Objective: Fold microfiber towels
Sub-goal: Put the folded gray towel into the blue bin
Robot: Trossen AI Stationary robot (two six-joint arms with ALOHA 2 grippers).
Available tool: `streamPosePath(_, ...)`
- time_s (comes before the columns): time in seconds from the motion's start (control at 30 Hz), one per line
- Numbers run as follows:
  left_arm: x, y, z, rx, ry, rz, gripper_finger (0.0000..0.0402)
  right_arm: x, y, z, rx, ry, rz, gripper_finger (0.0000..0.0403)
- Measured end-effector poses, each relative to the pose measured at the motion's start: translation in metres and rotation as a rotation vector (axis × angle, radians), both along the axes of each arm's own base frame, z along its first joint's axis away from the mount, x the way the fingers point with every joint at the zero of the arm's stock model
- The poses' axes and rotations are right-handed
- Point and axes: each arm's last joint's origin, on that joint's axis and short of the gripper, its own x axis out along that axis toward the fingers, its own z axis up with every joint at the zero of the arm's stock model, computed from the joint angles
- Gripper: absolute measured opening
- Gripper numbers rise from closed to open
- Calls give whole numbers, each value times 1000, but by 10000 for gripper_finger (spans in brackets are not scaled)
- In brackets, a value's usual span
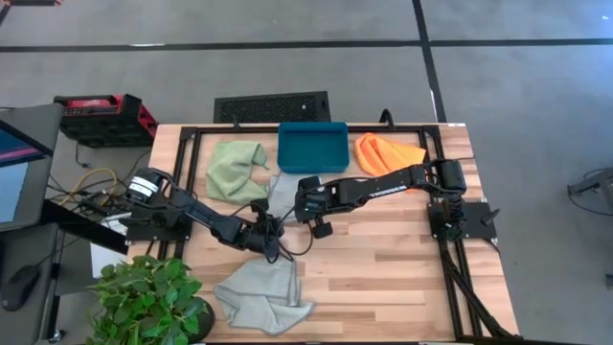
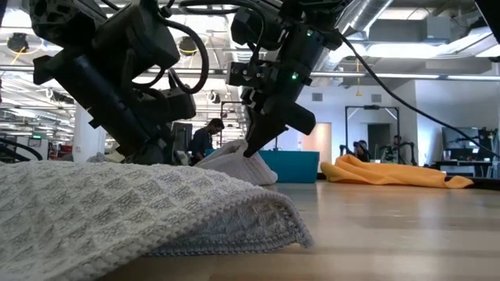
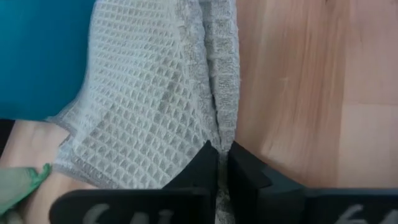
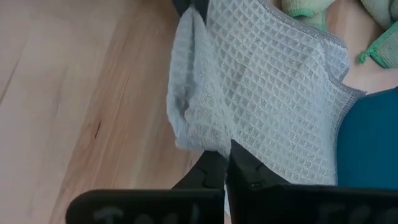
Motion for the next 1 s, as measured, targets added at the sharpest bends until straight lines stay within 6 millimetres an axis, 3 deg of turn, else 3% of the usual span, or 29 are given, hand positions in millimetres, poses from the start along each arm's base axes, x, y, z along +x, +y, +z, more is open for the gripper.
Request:
streamPosePath(0.2, 8, 5, 29, 1, 4, 29, 4, -9, -5, 28, 13, -49, -37, 15)
streamPosePath(0.43, 24, 26, 86, 49, 15, 90, 2, -26, -20, 60, 32, -77, -117, 12)
streamPosePath(0.7, 40, 69, 158, 93, 51, 109, 1, -49, -41, 92, 27, -95, -170, 11)
streamPosePath(1.0, 50, 120, 205, 90, 23, 86, 0, -77, -75, 130, -81, -176, -273, 11)
